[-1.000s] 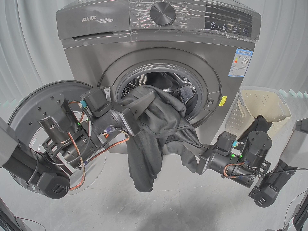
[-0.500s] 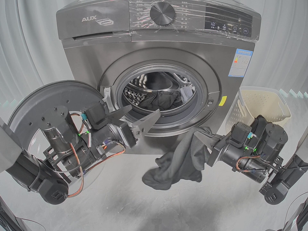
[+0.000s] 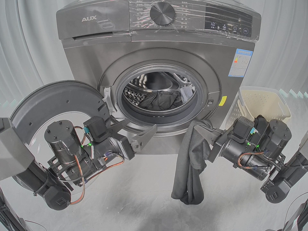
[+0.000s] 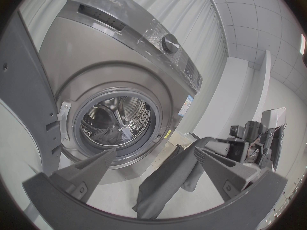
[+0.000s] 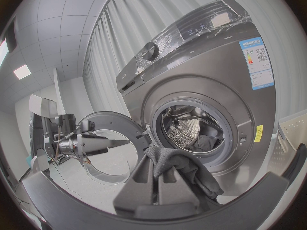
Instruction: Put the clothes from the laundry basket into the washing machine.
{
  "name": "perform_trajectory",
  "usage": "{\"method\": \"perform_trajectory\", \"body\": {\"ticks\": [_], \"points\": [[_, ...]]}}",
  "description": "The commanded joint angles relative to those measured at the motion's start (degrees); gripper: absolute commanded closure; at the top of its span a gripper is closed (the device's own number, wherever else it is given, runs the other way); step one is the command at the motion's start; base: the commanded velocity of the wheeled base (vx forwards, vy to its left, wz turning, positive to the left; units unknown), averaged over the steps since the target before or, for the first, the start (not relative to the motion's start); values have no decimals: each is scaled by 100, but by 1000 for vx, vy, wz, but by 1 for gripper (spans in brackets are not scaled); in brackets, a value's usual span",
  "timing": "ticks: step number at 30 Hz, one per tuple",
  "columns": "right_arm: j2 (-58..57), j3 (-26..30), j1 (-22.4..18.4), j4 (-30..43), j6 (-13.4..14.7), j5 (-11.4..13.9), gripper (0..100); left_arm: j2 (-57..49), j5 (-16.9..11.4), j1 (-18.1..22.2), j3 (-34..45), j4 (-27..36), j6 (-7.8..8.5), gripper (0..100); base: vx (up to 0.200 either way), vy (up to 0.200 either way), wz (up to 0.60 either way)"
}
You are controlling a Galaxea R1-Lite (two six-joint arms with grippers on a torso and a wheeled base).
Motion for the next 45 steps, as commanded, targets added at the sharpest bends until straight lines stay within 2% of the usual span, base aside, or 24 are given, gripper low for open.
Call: {"method": "perform_trajectory", "body": {"ticks": [1, 5, 28, 36, 39, 45], "points": [[-170, -50, 67, 4, 1, 21, 100, 313, 5, 67, 105, -100, 12, 0, 0, 0, 0], [-416, 20, 198, 12, 1, 74, 100, 577, 14, 181, 131, -382, 21, 0, 0, 0, 0], [-645, -164, 541, 179, 36, 21, 100, 981, 5, 269, 52, -382, 39, 0, 0, 0, 0], [-786, -375, 559, 505, 80, -67, 100, 1412, 49, 348, 8, -373, 425, 0, 0, 0, 0], [-829, -384, 620, 540, 80, -67, 100, 1535, 137, 348, -1, -355, 504, 0, 0, 0, 0], [-873, -402, 691, 540, 142, -67, 100, 1992, 137, 383, -98, -364, 663, 0, 0, 0, 0]]}}
